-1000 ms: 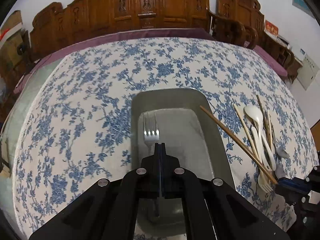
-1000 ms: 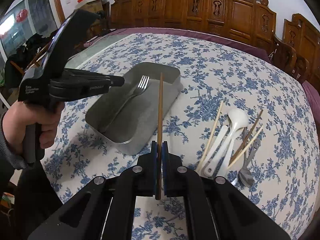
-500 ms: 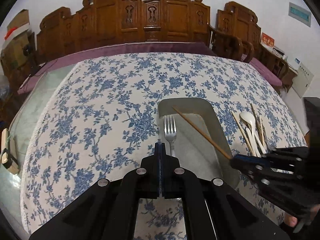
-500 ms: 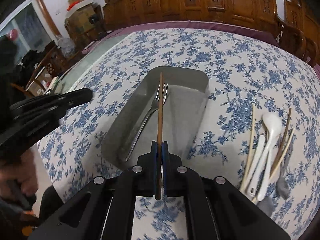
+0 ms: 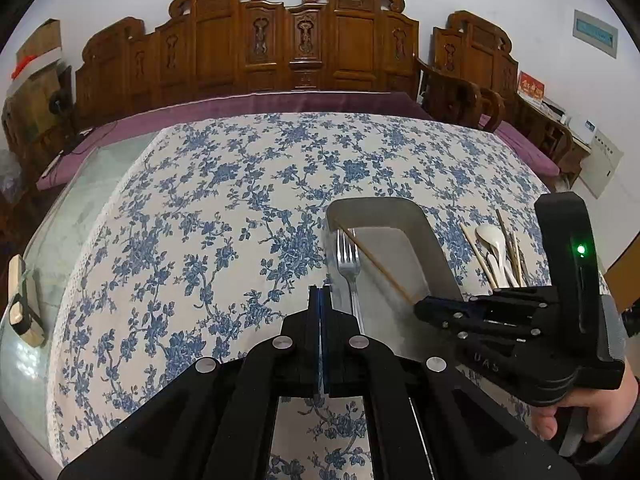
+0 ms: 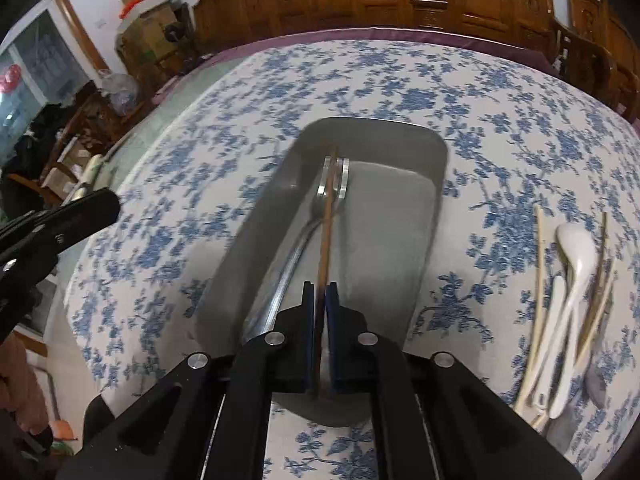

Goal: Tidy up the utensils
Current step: 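Lower the dark chopstick into the grey tray and open the right tool, then grasp the metal spoon from the pile with the right tool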

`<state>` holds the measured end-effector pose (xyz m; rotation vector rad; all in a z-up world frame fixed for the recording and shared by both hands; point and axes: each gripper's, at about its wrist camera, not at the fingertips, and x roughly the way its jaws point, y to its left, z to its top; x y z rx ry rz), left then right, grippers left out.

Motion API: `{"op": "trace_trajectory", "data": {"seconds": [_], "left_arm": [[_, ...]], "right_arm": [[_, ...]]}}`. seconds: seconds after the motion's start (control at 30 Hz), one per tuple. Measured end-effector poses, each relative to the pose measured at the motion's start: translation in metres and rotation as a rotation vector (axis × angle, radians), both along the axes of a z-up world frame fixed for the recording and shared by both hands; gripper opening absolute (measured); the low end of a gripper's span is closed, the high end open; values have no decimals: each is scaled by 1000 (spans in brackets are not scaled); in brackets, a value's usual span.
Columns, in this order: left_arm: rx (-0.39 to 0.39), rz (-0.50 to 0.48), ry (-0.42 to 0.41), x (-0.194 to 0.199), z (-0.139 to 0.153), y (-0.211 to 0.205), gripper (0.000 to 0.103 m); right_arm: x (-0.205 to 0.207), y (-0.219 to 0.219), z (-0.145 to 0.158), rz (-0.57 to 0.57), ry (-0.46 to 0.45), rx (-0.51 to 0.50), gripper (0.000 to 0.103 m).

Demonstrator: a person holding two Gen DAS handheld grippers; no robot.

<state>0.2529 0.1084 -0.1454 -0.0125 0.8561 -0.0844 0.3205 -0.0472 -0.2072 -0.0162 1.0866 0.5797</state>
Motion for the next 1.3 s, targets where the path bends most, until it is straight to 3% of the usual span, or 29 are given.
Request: {"op": "trace_trajectory", "data": {"seconds": [0.23, 0.5, 0.7, 0.9, 1.0, 1.07, 1.17, 1.3], "left_arm": [[-3, -19, -3, -6, -1, -11, 0], [-18, -63, -10, -16, -1, -43, 0], [-34, -106, -22, -26, 2, -72, 0], [-47, -135, -13, -35, -4, -97, 0], [-47, -148, -6, -39, -9, -109, 8], [-44, -153, -7, -42, -12, -117, 23], [-32, -158, -10, -45, -14, -124, 34], [-39, -170, -3, -48, -17, -134, 38]], "right_arm": [[-13, -15, 17, 48, -62, 33, 10], [-46, -89, 41, 36, -174, 7, 10], [-66, -153, 40, -11, -213, -47, 10], [-70, -200, 20, -67, -197, -96, 10], [-66, -212, 9, -88, -189, -114, 15], [-61, -218, 4, -103, -186, -120, 15], [-48, -222, -3, -115, -176, -131, 15], [-28, -224, -11, -120, -152, -157, 15]]}}
